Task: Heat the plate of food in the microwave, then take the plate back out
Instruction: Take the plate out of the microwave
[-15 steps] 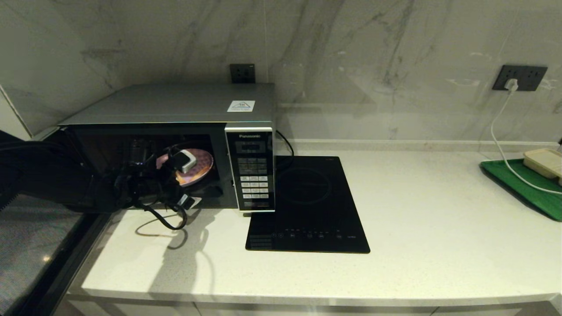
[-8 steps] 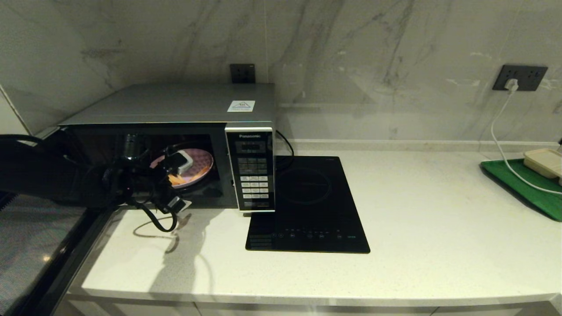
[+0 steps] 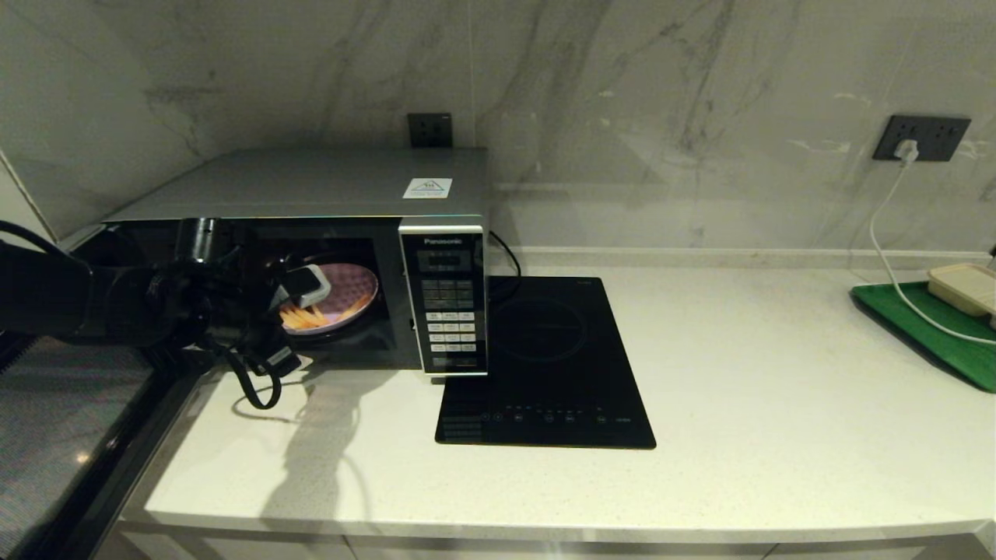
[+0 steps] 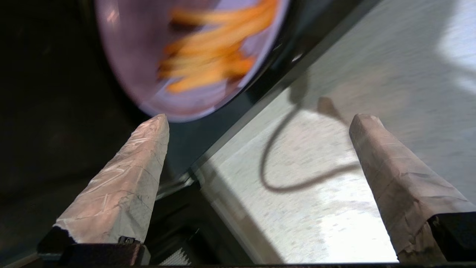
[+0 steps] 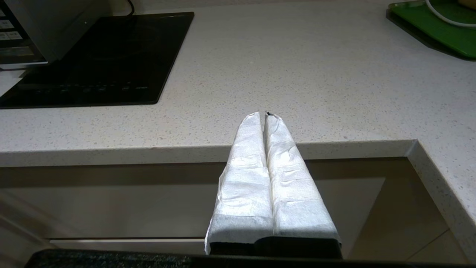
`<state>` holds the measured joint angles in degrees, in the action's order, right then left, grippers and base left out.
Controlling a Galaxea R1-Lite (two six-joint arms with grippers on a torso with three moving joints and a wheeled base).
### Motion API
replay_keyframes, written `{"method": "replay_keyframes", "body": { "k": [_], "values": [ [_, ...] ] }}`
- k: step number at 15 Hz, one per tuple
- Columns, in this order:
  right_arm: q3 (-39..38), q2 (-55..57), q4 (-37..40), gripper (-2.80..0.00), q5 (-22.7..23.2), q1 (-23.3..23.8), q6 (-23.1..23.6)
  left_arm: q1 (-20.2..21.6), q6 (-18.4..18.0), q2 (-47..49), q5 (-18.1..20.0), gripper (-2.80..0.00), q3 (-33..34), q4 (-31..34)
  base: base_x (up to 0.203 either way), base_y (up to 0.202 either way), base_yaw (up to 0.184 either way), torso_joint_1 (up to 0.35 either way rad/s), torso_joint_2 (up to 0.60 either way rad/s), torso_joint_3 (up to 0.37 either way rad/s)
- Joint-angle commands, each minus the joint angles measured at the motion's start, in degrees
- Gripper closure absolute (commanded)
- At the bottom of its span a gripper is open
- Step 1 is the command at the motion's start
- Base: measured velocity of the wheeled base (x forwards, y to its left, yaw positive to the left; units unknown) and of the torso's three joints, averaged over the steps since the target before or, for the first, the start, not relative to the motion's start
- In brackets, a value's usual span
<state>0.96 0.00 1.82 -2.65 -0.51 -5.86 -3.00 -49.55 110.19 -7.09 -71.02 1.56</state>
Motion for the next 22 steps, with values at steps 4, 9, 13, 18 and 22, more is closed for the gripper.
{"method": "replay_keyframes", "body": {
  "k": [4, 9, 13, 18, 22],
  "values": [
    [0.0, 0.0, 0.0, 0.00, 0.0, 0.0, 0.0, 0.6, -0.6, 2.6, 10.1, -2.80, -6.2, 8.6, 0.000, 0.000, 0.000, 0.000, 0.00, 0.000],
    [0.0, 0.0, 0.0, 0.00, 0.0, 0.0, 0.0, 0.8, -2.5, 6.0, 12.9, -2.80, -14.2, 19.2, 0.000, 0.000, 0.000, 0.000, 0.00, 0.000],
    [0.0, 0.0, 0.0, 0.00, 0.0, 0.0, 0.0, 1.0, -2.8, 10.1, 12.2, -2.80, -17.4, 18.9, 0.000, 0.000, 0.000, 0.000, 0.00, 0.000],
    [0.0, 0.0, 0.0, 0.00, 0.0, 0.0, 0.0, 1.0, -3.3, 12.3, 12.0, -2.80, -16.4, 13.7, 0.000, 0.000, 0.000, 0.000, 0.00, 0.000],
    [0.0, 0.0, 0.0, 0.00, 0.0, 0.0, 0.0, 1.0, -3.3, 13.0, 11.9, -2.80, -16.3, 13.7, 0.000, 0.000, 0.000, 0.000, 0.00, 0.000]
  ]
}}
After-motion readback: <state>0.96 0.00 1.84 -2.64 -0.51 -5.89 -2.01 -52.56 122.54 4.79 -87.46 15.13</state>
